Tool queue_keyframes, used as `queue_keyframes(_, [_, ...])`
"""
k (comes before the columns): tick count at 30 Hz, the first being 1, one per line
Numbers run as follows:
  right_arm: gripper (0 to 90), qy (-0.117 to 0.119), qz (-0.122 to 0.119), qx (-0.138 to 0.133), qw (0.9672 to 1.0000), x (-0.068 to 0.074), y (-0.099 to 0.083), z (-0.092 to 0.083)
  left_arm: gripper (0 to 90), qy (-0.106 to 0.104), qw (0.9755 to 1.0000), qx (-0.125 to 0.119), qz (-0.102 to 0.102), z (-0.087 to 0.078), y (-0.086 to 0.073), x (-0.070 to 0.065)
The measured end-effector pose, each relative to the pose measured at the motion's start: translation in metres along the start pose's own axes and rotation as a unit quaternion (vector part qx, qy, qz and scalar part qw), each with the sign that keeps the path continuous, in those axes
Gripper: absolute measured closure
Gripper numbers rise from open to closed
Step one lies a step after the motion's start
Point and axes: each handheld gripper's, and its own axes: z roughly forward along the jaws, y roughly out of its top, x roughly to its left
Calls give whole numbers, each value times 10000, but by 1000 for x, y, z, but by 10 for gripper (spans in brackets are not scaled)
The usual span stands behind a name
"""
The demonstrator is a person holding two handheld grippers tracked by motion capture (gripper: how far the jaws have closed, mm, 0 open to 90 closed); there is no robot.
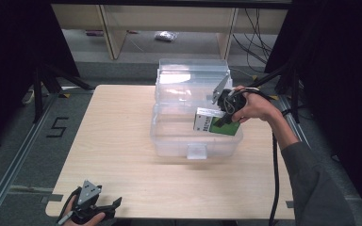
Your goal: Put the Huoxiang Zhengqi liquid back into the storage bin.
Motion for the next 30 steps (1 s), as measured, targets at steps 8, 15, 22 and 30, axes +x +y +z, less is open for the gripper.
queue_keyframes(8, [649, 14, -42, 152, 9999, -6, -9, 18, 154, 30, 10000, -30, -59, 2, 0, 0])
queue_keyframes(15, [649, 23, -84, 254, 9996, -6, -11, 27, 154, 84, 9999, -80, -100, 3, -1, 0])
queue_keyframes(22, [649, 75, -67, 285, 9995, -8, -14, 35, 154, 15, 10000, 12, 0, 1, 0, 0])
queue_keyframes(30, [648, 164, -208, 352, 9990, -9, -18, 50, 154, 43, 10000, -41, -60, 4, -1, -1])
